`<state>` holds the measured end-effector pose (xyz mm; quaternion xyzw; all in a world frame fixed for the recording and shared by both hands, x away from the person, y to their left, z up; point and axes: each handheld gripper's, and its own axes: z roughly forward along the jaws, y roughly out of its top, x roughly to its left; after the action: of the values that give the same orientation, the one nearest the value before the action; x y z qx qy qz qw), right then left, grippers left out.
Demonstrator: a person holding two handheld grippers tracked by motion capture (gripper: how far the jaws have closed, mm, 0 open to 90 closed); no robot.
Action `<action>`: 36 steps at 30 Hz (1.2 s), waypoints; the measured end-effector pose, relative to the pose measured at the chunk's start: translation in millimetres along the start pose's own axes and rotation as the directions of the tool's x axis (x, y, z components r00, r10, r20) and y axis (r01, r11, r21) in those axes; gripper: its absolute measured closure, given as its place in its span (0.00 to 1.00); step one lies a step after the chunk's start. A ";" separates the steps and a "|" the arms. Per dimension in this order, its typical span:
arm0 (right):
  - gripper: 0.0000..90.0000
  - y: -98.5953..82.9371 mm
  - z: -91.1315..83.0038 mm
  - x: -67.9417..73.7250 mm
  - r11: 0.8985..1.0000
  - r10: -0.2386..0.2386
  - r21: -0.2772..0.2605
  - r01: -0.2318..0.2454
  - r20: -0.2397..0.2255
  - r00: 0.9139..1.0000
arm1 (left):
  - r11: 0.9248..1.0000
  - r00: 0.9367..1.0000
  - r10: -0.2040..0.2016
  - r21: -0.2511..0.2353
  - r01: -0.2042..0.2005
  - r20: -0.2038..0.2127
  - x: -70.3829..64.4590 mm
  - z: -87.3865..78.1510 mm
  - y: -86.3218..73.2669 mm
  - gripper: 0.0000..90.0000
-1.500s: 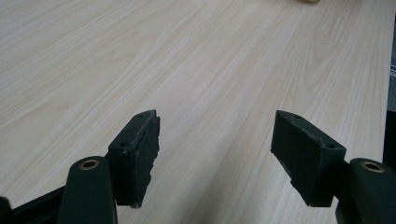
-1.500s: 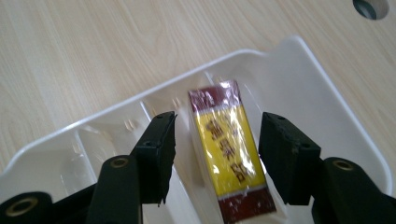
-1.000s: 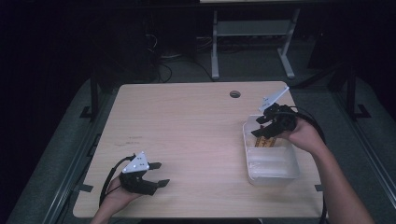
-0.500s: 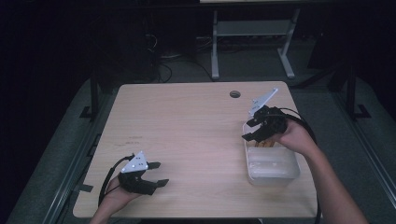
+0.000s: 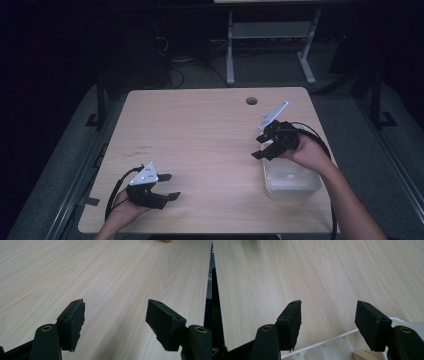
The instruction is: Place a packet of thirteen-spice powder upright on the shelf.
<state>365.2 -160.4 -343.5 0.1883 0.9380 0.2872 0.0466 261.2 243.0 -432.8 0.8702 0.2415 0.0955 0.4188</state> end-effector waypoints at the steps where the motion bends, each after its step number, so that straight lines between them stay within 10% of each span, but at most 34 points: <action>1: 0.41 0.0 1.2 0.8 1.000 -0.004 -0.001 0.004 -0.004 1.000 | 1.000 1.000 -0.001 0.000 0.001 0.000 0.2 0.1 -0.1 0.34; 24: 0.38 3.4 23.3 35.3 1.000 -0.029 -0.004 0.028 -0.062 0.998 | 1.000 1.000 -0.005 0.008 0.005 -0.008 2.6 0.1 -1.3 0.31; 36: 0.37 13.9 50.9 75.7 0.999 -0.042 -0.031 0.039 -0.096 0.994 | 1.000 1.000 -0.004 0.010 0.005 -0.012 3.2 -1.3 -1.8 0.30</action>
<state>309.8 -94.4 -376.5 0.1543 0.9386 0.3084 0.0096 262.9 246.3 -433.5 0.8712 0.2464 0.0984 0.4131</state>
